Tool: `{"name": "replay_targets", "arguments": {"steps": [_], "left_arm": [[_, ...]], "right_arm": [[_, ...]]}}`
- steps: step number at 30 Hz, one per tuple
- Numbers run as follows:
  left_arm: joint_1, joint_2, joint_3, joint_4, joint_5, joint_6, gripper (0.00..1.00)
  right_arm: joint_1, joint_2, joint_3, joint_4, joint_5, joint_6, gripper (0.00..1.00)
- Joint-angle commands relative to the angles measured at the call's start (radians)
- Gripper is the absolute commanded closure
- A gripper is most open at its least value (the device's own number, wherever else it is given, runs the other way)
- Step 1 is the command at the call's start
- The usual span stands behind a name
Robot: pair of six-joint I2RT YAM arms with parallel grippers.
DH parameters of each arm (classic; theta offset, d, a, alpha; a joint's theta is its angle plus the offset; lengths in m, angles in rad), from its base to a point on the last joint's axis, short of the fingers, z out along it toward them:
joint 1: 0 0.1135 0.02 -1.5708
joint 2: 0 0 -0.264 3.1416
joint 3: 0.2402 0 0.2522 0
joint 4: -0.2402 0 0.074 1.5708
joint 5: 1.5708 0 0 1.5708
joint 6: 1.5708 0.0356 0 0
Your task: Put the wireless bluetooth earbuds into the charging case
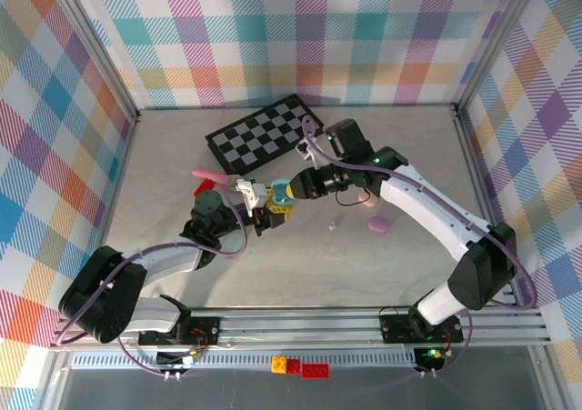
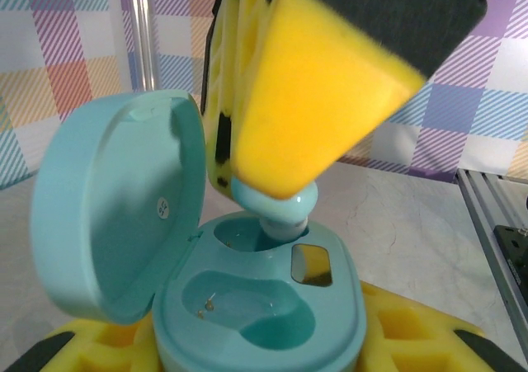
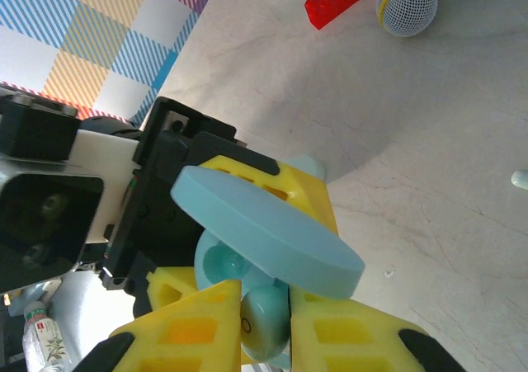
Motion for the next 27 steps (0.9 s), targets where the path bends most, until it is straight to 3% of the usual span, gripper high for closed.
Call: {"name": "replay_targets", "arguments": {"steps": [1, 8, 22, 27], "left_arm": [[0.007, -0.037, 0.009, 0.035, 0.023, 0.0, 0.64], [0.007, -0.041, 0.015, 0.032, 0.028, -0.004, 0.64], [0.013, -0.054, 0.003, 0.018, 0.013, 0.004, 0.64], [0.041, -0.036, -0.017, 0.06, 0.006, -0.013, 0.64]], "right_arm": [[0.006, 0.016, 0.022, -0.01, 0.004, -0.02, 0.82], [0.006, 0.022, 0.017, 0.005, -0.015, -0.009, 0.81], [0.006, -0.04, 0.013, -0.005, 0.071, -0.023, 0.59], [0.003, -0.103, -0.051, 0.074, 0.073, -0.01, 0.51]]}}
